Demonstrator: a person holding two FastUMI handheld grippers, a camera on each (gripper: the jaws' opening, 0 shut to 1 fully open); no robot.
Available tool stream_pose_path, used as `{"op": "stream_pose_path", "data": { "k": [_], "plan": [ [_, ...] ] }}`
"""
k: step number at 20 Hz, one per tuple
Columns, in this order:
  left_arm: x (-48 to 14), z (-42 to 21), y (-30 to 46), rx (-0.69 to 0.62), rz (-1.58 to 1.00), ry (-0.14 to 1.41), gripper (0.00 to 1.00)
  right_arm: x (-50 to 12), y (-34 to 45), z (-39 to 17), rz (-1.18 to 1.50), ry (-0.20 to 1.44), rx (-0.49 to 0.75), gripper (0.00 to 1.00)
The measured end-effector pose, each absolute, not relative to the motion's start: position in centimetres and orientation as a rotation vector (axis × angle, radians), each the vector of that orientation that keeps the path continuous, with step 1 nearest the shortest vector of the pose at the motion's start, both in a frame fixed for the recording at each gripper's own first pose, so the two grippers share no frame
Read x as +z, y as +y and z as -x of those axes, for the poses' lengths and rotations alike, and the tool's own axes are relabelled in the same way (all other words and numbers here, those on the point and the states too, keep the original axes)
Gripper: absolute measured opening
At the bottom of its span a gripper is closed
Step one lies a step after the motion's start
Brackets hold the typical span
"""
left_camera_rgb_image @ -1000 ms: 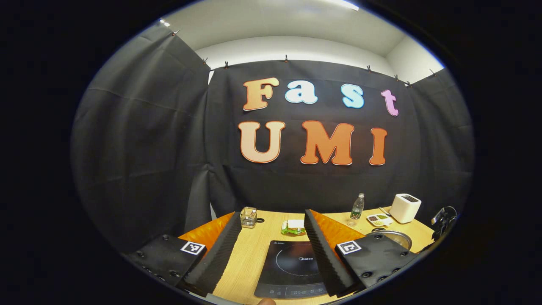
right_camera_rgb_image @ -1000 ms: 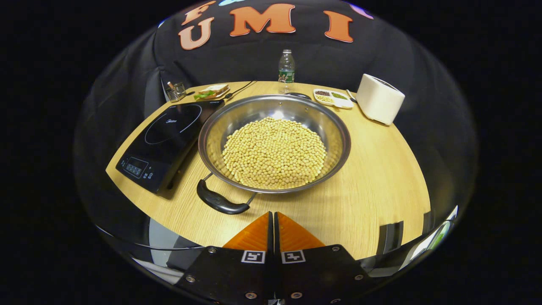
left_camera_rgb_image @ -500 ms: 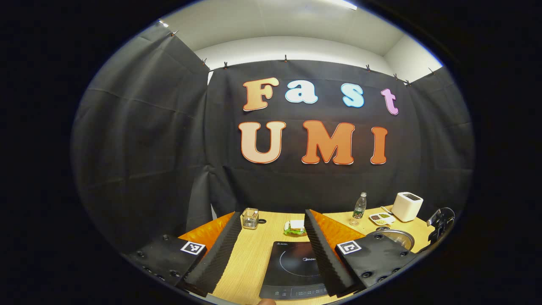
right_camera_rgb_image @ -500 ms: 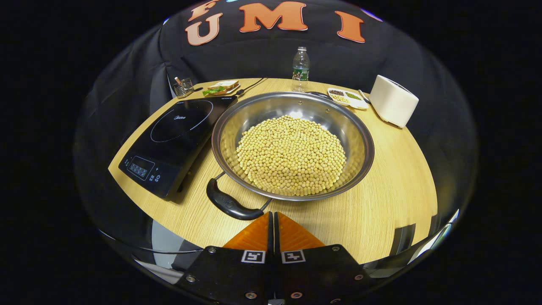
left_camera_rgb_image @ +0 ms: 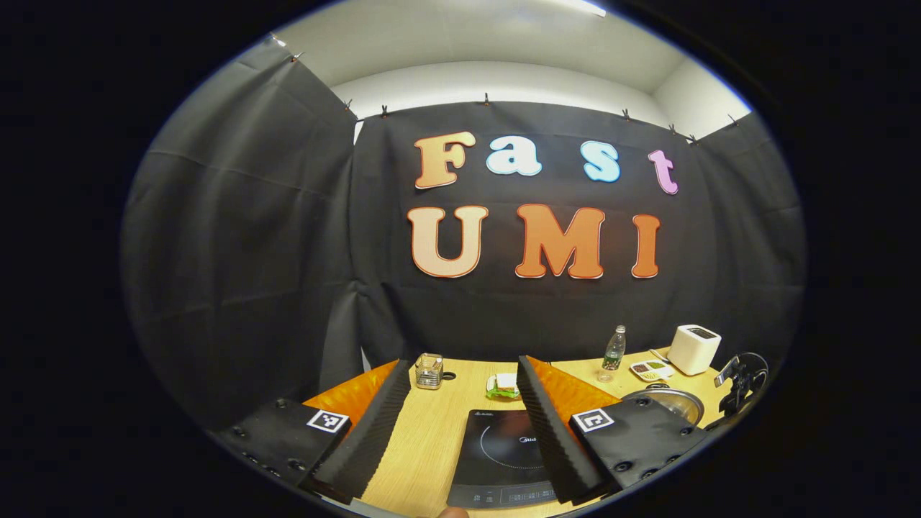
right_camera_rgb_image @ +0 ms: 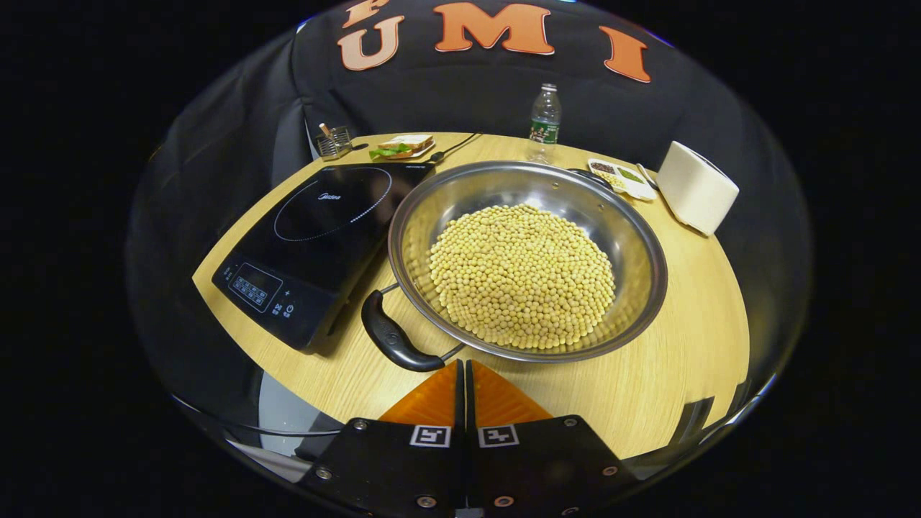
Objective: First push the handle of the pot to place it horizontally, then grasp the pot with both hands and set it on the induction cooktop.
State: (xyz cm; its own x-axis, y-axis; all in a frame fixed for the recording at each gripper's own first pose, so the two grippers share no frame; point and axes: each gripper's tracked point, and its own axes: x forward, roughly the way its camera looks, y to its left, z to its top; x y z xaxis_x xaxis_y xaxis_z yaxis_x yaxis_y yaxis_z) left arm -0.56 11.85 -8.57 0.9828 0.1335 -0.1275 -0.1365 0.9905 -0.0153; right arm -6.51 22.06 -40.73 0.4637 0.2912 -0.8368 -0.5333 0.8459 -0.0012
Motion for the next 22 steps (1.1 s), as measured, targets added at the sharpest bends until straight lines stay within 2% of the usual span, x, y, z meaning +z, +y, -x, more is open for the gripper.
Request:
{"op": "stream_pose_path", "data": {
  "k": [9,22],
  "plan": [
    [-8.9,0.5,12.9,0.149,0.022,0.133,0.98,-41.5,27.3,7.0,0.235,0.996,0.611,0.0],
    [-10.3,0.4,15.1,0.173,0.033,0.156,0.98,-41.9,31.7,6.0,0.166,1.003,0.65,0.0]
  ]
}}
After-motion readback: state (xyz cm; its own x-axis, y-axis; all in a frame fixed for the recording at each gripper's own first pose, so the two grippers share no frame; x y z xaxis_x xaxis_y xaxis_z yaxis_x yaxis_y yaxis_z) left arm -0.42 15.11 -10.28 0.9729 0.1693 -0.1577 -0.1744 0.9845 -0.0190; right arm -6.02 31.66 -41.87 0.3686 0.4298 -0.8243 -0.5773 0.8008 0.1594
